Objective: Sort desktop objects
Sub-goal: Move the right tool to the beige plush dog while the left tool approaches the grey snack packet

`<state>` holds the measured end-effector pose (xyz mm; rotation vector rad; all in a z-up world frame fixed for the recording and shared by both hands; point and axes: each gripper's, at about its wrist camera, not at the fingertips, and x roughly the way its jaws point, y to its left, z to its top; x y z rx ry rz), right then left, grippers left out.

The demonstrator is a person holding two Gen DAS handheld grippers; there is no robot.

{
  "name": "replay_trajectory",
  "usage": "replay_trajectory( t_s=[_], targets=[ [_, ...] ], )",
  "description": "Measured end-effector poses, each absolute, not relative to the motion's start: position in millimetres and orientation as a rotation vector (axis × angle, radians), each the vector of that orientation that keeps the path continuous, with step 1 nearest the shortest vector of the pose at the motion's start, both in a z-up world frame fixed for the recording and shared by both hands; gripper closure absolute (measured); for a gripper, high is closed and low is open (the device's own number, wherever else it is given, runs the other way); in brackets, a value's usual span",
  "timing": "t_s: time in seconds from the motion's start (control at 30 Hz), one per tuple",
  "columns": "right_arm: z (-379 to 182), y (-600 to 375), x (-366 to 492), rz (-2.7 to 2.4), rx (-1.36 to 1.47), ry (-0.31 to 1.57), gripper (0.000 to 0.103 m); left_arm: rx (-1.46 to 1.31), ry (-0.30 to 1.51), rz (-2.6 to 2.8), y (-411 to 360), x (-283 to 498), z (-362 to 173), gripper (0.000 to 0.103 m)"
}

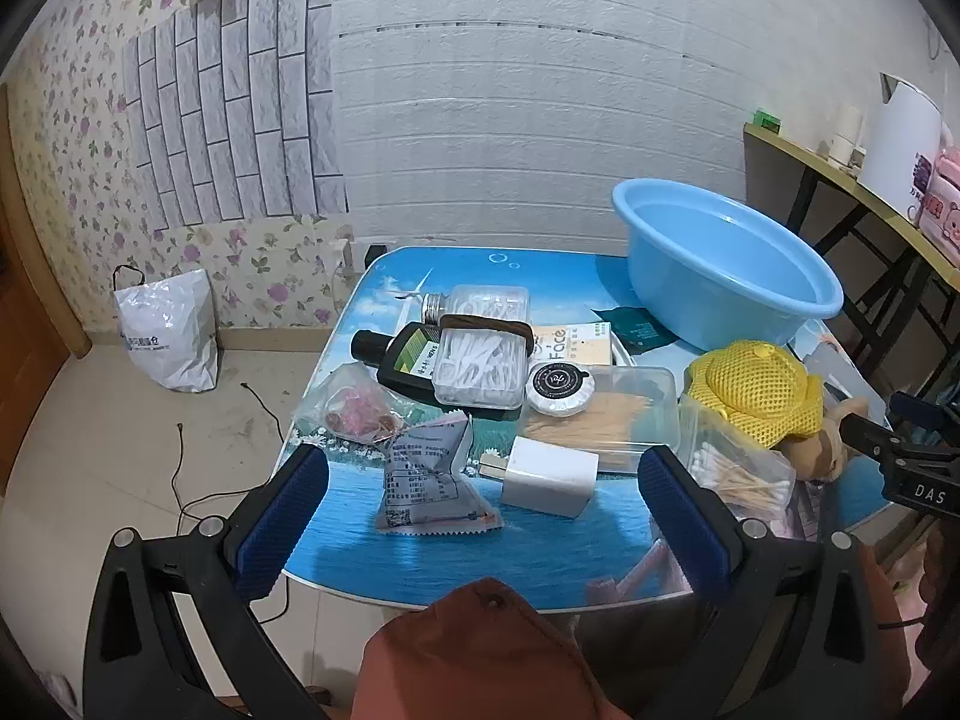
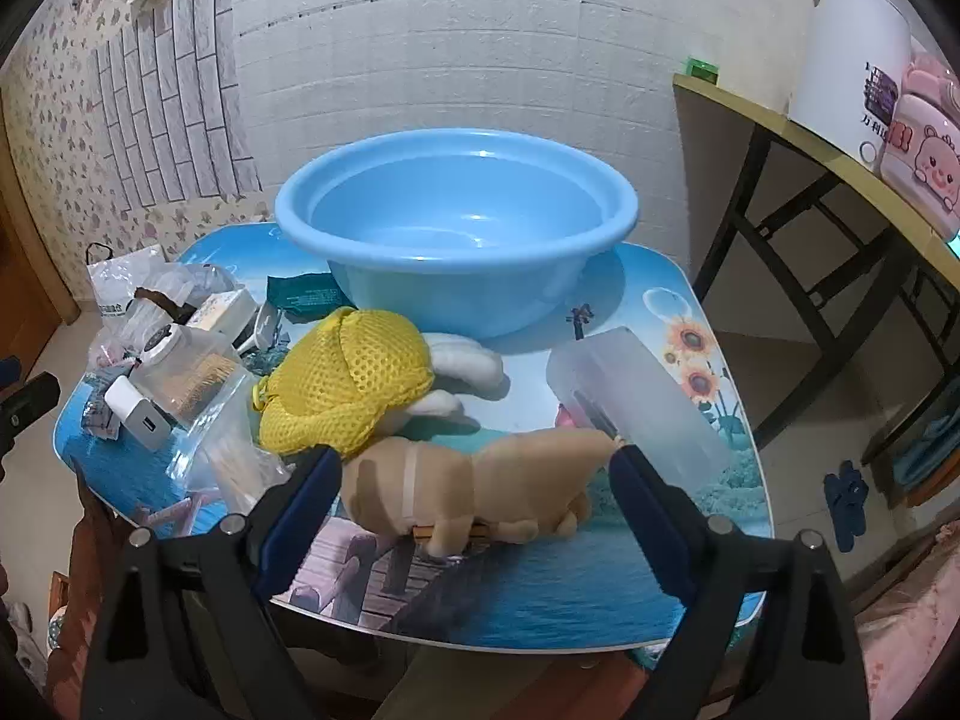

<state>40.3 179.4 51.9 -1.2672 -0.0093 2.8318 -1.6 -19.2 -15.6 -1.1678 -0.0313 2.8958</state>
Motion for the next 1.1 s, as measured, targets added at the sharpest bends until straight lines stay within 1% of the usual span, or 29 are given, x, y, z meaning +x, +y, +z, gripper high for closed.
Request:
replay_trajectory(
  t_s=[0.07,0.2,0.37,0.5,0.73,0.97,1.1],
  targets=[
    [48.7,186.8,41.4,2.837,-1.272,0.056,0.0,-1.161,-0.015,2.895,-20.6,0.5,-18.1,0.0],
    [37.8,196.6,43.2,2.826,-1.328,0.13,0.0,-1.182,0.0,2.873,-23.9,2.3,-27.7,0.0],
    [28.3,194.8,48.1,2.827,-1.342,0.083,0.0,-1.215,-0.001,2.857,-30.4,0.5,-37.4,0.0],
    [27.4,197.4,47.5,2.829,-1.34,0.12,0.0,-1.216,-0.005,2.873,-38.3,-3.0,-38.7,0.0],
    [27.4,205.6,47.3,2.818,-1.327,0.127,0.0,-1.295,-0.077,2.873,-54.7,-11.7,-56.6,0.0],
    [19.6,208.2,45.8,2.804,-1.358,0.13,0.0,-1.333,-0.054,2.858,-52.6,-25.4,-72.3,0.0],
    [16.6,203.9,40.7,2.794,-1.368,0.098,0.0,-1.35,-0.032,2.842,-50.1,-34.1,-78.9,0.0]
  ],
)
